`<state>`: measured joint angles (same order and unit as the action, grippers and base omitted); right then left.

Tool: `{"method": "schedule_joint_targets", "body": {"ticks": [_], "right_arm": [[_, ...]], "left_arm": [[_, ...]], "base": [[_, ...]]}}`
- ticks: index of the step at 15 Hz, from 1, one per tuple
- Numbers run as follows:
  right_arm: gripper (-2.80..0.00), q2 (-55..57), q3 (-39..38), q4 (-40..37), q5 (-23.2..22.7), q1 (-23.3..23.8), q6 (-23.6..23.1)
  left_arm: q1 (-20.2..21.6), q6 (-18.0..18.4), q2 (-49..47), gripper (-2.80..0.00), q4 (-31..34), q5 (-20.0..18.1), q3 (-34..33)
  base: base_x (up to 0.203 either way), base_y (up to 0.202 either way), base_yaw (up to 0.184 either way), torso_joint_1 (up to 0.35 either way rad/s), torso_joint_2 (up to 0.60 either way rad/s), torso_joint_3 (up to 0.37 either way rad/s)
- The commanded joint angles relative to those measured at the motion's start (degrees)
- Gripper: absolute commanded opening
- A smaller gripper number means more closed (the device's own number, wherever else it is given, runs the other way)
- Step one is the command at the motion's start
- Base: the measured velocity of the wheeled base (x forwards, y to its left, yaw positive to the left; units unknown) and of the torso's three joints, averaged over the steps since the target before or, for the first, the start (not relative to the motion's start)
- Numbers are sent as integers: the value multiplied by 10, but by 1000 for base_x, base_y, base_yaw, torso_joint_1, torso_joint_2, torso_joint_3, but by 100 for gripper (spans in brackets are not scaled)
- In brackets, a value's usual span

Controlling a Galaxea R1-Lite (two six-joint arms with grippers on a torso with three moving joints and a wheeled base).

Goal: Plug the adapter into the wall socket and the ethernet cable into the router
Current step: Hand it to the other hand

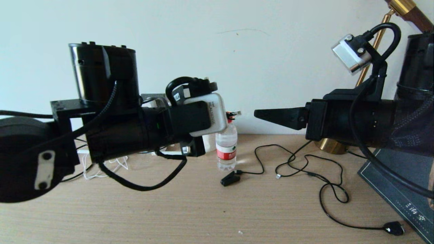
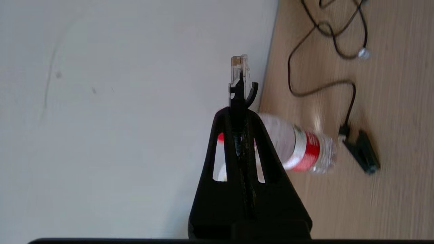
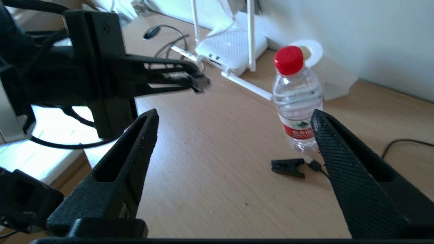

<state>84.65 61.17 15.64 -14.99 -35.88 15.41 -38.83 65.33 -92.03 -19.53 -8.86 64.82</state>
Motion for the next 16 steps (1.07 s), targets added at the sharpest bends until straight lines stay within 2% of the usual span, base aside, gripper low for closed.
{"method": "schedule_joint_targets", "body": {"ticks": [1, 6, 16], "right_arm": [[0, -4, -1, 2, -6, -1, 1], [0, -2, -1, 2, -18, -1, 2], [0, -2, -5, 0, -18, -1, 4]], "left_arm": [[-14, 3, -7, -280, -2, 0, 7], [-52, 4, -43, -280, -5, 1, 37], [-59, 4, -39, -280, -18, 1, 33]], "base": [[0, 0, 0, 0, 0, 0], [0, 0, 0, 0, 0, 0], [0, 0, 0, 0, 0, 0]]}}
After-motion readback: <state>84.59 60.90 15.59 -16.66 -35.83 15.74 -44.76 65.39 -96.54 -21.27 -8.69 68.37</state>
